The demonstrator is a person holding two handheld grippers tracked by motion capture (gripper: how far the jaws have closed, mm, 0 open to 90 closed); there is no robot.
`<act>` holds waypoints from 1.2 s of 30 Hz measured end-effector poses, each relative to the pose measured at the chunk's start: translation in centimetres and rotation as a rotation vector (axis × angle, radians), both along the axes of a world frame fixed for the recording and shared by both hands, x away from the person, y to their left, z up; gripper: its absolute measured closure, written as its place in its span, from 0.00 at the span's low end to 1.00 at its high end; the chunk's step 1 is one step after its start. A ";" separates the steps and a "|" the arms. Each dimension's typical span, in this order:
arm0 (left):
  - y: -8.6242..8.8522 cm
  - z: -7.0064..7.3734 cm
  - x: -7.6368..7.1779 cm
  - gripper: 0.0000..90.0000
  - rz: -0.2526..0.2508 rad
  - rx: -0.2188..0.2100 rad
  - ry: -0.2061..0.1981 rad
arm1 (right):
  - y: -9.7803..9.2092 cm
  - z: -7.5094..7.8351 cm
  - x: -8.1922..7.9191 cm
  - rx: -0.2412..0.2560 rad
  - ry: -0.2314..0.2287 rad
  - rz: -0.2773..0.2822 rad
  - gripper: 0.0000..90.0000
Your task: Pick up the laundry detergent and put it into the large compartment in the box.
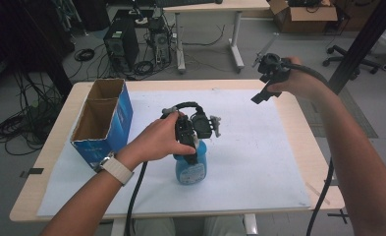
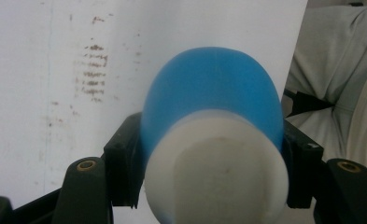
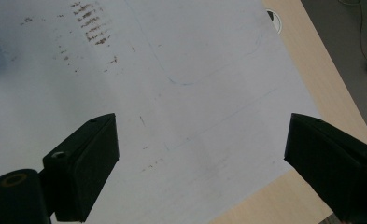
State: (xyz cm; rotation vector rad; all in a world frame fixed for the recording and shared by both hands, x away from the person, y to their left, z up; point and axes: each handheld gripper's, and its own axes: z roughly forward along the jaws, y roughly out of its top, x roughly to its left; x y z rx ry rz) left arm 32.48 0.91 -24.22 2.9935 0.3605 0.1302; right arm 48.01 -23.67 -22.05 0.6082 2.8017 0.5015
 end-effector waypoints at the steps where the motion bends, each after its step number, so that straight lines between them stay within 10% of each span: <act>1: 0.1 0.5 0.0 0.42 0.017 -0.005 0.005 | 0.0 0.0 0.0 0.002 0.001 0.001 0.11; 17: 3.4 8.6 0.6 0.42 0.329 -0.026 0.002 | -0.1 0.2 -0.5 -0.002 -0.002 0.011 0.11; 36: 10.8 17.6 2.9 0.42 0.859 -0.028 -0.029 | 0.1 0.1 -0.3 0.001 -0.008 0.022 0.11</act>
